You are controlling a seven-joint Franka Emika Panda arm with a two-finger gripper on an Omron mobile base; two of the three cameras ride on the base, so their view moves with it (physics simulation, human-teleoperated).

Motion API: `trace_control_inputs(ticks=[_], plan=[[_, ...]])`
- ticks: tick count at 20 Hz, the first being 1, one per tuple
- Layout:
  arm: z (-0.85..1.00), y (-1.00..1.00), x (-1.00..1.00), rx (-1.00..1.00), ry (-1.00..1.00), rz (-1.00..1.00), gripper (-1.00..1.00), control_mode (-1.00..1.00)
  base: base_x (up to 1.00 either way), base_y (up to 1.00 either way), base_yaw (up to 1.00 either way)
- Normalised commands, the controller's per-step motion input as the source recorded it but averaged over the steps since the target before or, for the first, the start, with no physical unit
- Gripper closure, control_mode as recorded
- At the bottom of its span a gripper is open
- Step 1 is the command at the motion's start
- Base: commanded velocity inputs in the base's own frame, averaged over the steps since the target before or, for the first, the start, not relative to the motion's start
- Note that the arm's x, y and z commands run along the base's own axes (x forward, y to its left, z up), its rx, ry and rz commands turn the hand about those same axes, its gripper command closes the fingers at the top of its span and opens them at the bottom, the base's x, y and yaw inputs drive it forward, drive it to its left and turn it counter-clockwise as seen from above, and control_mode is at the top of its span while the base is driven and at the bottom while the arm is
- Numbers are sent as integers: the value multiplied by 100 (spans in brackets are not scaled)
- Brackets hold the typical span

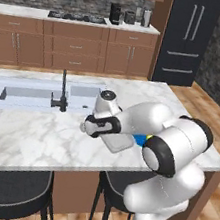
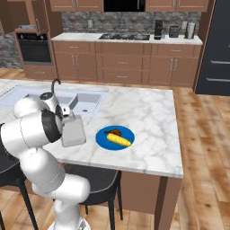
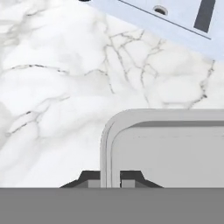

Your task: Retrieve the tupperware and aluminum foil from the cabinet and place them on the dining counter near the plate with corn and chicken drumstick to prepare for storing leftovers.

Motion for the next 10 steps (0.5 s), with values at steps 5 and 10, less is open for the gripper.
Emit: trace_control_inputs(ticks=[5, 10], plan=[[-66, 0, 63, 0, 0, 0, 100, -100, 0, 0, 0], [-46, 0, 61, 0, -1, 0, -100, -100, 0, 0, 0]])
